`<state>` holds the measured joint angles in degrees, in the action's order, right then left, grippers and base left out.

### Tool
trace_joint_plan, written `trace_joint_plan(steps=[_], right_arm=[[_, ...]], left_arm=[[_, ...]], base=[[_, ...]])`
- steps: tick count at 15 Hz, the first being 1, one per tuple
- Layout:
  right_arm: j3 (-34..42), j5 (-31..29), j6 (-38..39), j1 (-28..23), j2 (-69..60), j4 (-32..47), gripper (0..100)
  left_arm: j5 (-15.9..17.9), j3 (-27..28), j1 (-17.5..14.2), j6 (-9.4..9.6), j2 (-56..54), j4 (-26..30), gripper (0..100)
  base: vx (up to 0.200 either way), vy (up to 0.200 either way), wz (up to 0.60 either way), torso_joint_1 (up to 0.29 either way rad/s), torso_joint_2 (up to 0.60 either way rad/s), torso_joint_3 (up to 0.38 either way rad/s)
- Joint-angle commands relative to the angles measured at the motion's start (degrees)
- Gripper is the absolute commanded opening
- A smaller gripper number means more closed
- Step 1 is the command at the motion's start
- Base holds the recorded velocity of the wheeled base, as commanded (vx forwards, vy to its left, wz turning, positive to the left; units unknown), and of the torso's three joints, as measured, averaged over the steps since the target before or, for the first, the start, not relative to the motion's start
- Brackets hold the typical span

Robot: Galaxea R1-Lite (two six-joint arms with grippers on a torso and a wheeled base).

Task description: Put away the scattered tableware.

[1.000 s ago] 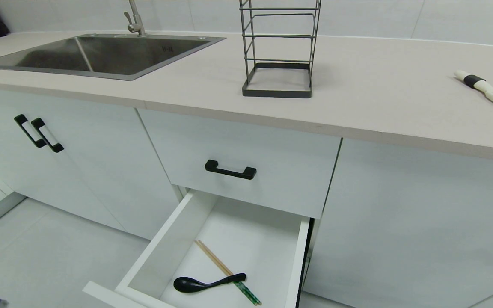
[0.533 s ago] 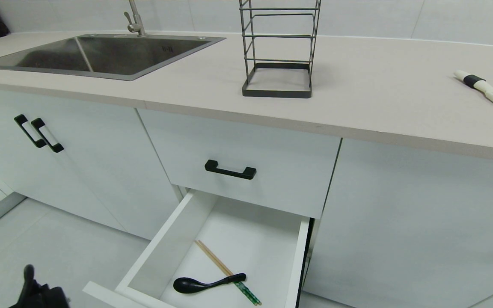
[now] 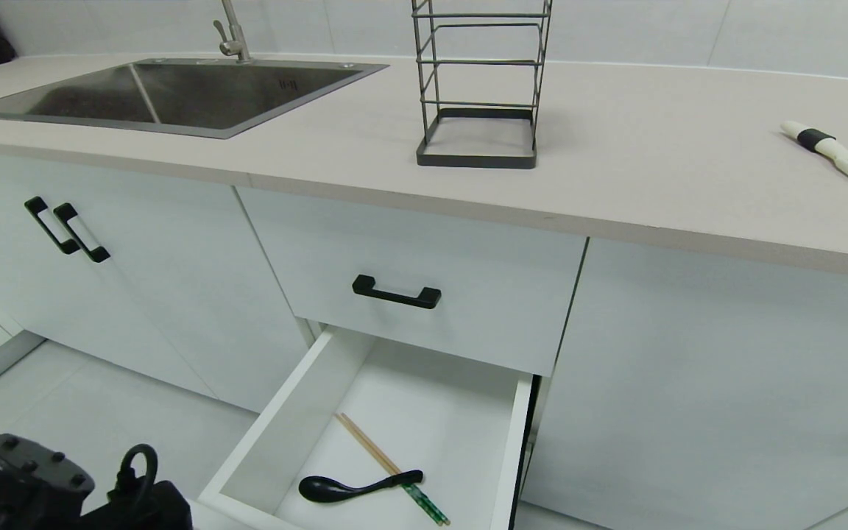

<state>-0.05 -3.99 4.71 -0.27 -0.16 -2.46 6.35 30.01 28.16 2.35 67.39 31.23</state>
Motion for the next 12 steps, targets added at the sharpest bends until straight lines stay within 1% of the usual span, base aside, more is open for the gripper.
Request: trace_joint_plan(steps=[1,2,3,4,5,6,7,10,12], right_arm=[[0.0,-0.2,-2.6,0.0,0.2,0.0,100],[0.0,-1.2,-3.8,0.0,0.2,-0.3,100],[0.0,-4.0,-3.7,0.0,0.2,-0.3,100],[0.0,-6.3,-3.7,0.0,0.2,-0.3,100],[0.0,-7.0,-3.7,0.0,0.2,-0.3,100],[0.0,-7.0,-3.6,0.0,0.2,-0.3,100],[0.0,-7.0,-3.5,0.0,0.2,-0.3,100],[0.0,-6.5,-3.7,0.0,0.2,-0.3,100],[0.0,-6.0,-3.5,0.0,0.2,-0.3,100]], left_arm=[[-1.2,0.0,0.5,0.02,5.5,-2.1,100],[-2.8,-0.1,0.6,-0.16,8.2,-5.7,100],[-4.9,-0.4,0.8,-0.16,10.5,-9.9,100],[-7.1,-0.6,1.5,-0.24,11.8,-12.4,100],[-9.1,-0.7,2.3,-0.33,11.9,-14.1,100],[-10.8,-0.7,4.2,-1.03,11.4,-14.8,100],[-10.9,-0.7,4.6,-1.65,11.4,-14.8,100],[-11.0,-0.7,4.6,-1.83,12.2,-15.1,100],[-11.0,-0.7,4.5,-1.83,12.2,-16.6,100]], base=[[0.000,0.000,0.00,0.000,0.00,0.000],[0.000,0.000,0.00,0.000,0.00,0.000],[0.000,0.000,0.00,0.000,0.00,0.000],[0.000,0.000,0.00,0.000,0.00,0.000],[0.000,0.000,0.00,0.000,0.00,0.000],[0.000,0.000,0.00,0.000,0.00,0.000],[0.000,0.000,0.00,0.000,0.00,0.000],[0.000,0.000,0.00,0.000,0.00,0.000],[0.000,0.000,0.00,0.000,0.00,0.000]])
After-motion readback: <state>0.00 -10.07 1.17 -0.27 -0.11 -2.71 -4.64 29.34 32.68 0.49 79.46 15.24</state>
